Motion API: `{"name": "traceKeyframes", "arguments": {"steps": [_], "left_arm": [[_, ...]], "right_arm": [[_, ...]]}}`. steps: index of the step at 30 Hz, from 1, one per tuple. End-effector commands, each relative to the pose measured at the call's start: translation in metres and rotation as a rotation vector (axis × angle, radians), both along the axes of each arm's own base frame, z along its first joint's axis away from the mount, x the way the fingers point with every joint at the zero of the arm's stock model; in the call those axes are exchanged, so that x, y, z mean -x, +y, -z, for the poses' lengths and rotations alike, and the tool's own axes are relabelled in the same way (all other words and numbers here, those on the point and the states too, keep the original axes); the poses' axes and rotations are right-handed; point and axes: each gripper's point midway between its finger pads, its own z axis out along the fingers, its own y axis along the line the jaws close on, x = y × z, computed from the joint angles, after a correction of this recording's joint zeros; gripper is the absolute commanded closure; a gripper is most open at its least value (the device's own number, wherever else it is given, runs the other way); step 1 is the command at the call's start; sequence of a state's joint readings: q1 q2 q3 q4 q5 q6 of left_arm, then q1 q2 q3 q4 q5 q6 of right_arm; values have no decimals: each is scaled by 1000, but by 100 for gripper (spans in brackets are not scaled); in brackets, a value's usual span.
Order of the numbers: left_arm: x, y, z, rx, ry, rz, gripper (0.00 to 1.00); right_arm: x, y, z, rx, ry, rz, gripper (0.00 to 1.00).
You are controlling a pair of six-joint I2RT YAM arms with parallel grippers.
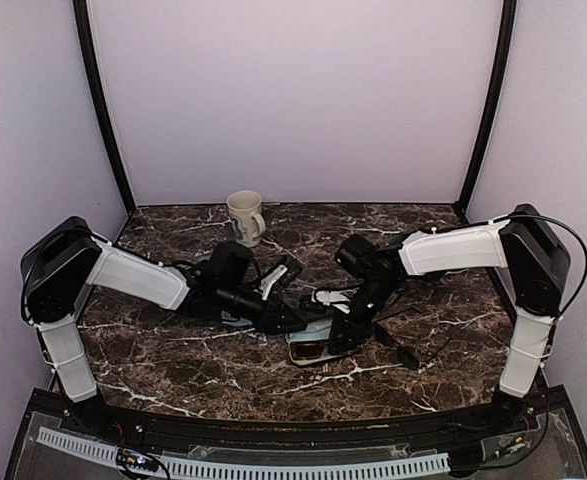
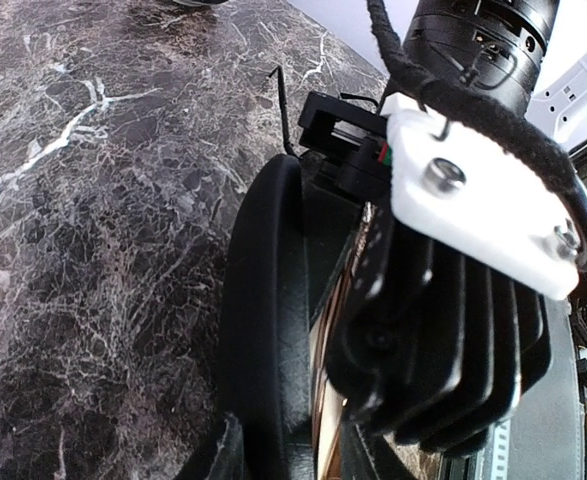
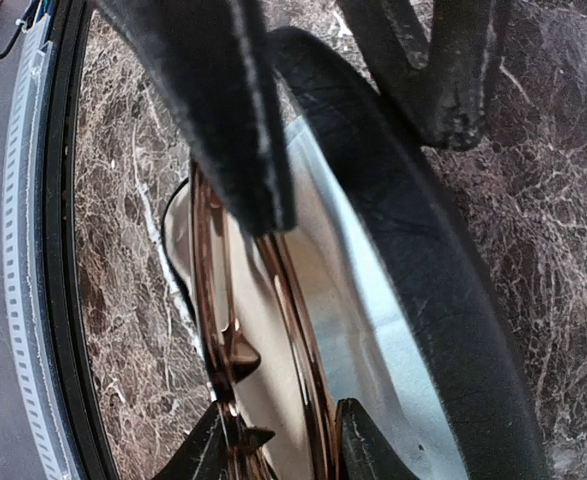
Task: Organize the sunglasses
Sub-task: Place the sunglasses in the sunglasses case.
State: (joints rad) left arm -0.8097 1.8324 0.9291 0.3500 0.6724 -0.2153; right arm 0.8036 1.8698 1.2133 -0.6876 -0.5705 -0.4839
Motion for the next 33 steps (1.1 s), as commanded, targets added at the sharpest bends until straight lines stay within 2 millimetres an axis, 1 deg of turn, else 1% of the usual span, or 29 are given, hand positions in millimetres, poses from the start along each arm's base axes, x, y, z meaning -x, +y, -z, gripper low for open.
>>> {"name": "traceKeyframes", "arguments": {"steps": [1, 8, 20, 27, 29, 33], "left_arm": [[7, -8, -13, 40, -43, 57, 67], [8, -8, -10, 30, -56, 59, 68], [12, -10, -8, 22, -71, 70, 70], [13, -11, -7, 20, -70, 73, 70], [14, -11, -8, 20, -69, 75, 70], [14, -11, -8, 20, -70, 75, 71]], "right_arm": [[-3, 5, -11, -21, -26, 19, 64], [-1, 10, -15, -14, -53, 20, 62], [-5, 18, -23, 16, -132, 37, 59], [-7, 21, -22, 42, -161, 47, 57], [-7, 21, -22, 46, -164, 47, 54], [-7, 21, -20, 56, -168, 50, 53]]}}
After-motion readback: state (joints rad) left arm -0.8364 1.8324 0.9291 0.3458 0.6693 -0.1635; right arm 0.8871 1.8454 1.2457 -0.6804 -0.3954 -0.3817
